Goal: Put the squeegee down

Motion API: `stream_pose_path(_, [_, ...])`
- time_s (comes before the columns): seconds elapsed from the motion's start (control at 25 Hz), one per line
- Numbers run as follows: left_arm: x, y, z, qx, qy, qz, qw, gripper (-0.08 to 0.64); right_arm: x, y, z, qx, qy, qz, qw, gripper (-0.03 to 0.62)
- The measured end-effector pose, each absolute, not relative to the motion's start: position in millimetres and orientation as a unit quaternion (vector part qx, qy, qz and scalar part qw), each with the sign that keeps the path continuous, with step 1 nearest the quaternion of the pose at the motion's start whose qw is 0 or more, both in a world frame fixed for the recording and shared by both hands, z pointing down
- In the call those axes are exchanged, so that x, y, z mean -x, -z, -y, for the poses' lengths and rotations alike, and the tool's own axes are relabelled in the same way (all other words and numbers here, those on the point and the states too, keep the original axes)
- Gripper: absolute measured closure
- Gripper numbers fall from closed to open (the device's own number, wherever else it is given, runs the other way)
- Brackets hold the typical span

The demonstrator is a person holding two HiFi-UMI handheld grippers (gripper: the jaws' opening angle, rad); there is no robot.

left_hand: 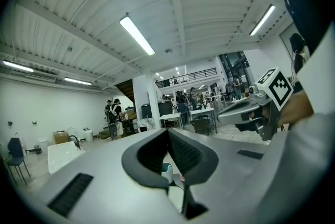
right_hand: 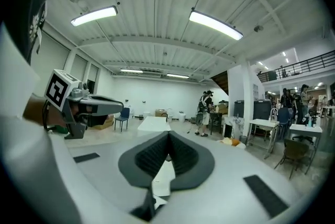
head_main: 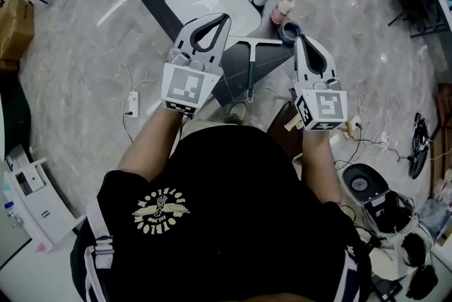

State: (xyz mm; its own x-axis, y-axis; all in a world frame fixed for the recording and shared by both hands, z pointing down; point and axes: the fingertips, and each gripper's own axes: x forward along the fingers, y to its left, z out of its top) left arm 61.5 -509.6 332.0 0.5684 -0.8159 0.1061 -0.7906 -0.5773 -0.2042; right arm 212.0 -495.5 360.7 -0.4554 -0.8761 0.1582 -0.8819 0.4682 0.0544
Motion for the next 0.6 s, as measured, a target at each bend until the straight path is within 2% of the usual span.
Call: stream_pose_path(0.6, [-71,-326,495,0.882,0.11,-0.45,0.086,0.536,-177,-372,476,-0.466,-0.029,0.879,0.098,0.564])
